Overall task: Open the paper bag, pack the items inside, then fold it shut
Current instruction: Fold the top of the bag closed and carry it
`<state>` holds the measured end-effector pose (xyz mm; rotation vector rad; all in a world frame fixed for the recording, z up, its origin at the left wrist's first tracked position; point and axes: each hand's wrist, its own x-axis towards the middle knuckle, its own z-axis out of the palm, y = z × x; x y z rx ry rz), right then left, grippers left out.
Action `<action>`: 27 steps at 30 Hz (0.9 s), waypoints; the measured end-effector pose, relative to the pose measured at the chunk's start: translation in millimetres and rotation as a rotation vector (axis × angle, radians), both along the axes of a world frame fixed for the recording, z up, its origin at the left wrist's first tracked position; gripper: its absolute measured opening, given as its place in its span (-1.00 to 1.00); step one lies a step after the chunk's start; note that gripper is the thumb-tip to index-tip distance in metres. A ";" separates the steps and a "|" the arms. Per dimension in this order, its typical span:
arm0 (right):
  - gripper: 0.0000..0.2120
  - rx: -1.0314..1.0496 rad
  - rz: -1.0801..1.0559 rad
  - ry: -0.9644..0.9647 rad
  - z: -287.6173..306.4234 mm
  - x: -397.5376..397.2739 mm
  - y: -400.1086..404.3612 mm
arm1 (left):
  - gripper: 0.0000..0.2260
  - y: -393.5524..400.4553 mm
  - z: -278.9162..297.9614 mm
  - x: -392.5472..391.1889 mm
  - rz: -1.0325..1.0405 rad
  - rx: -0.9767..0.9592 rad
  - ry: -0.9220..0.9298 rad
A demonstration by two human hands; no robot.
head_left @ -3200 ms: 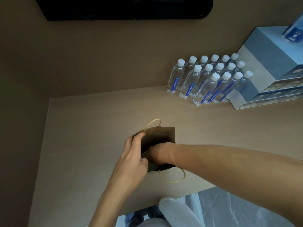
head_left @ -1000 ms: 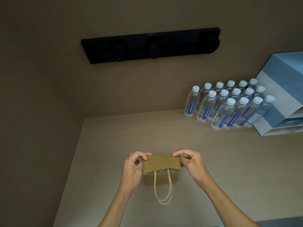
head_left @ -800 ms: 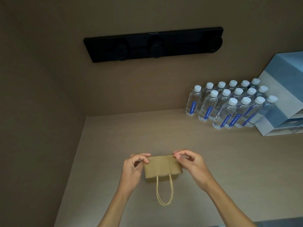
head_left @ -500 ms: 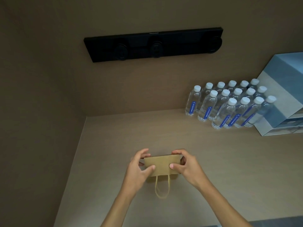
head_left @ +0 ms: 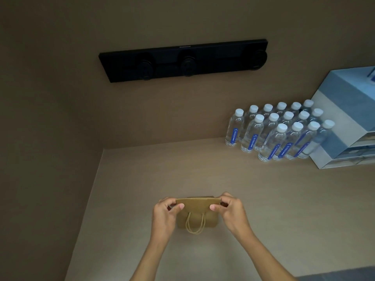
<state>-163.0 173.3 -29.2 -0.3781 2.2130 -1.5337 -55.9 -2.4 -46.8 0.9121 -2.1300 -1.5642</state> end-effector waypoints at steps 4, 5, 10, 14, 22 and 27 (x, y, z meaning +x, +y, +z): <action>-0.89 -0.034 -0.116 0.033 6.8 9.3 17.5 | -0.86 6.3 12.0 -1.5 -0.077 0.025 0.026; -0.88 -0.052 -0.157 0.046 11.1 12.6 27.6 | -0.86 11.6 18.8 -4.3 -0.112 0.037 0.036; -0.75 -0.125 -0.412 0.069 40.3 45.5 102.7 | -0.83 67.0 42.9 -29.0 -0.349 0.107 0.092; -0.87 -0.093 -0.662 0.103 54.8 82.9 176.4 | -0.81 139.9 52.9 -46.6 -0.589 0.157 0.074; -0.87 -0.028 -1.190 0.155 66.9 163.1 328.6 | -0.70 327.0 73.6 -63.2 -1.056 0.185 0.055; -0.85 0.012 -1.365 0.218 68.0 188.1 429.4 | -0.66 453.6 71.5 -72.7 -1.269 0.176 0.052</action>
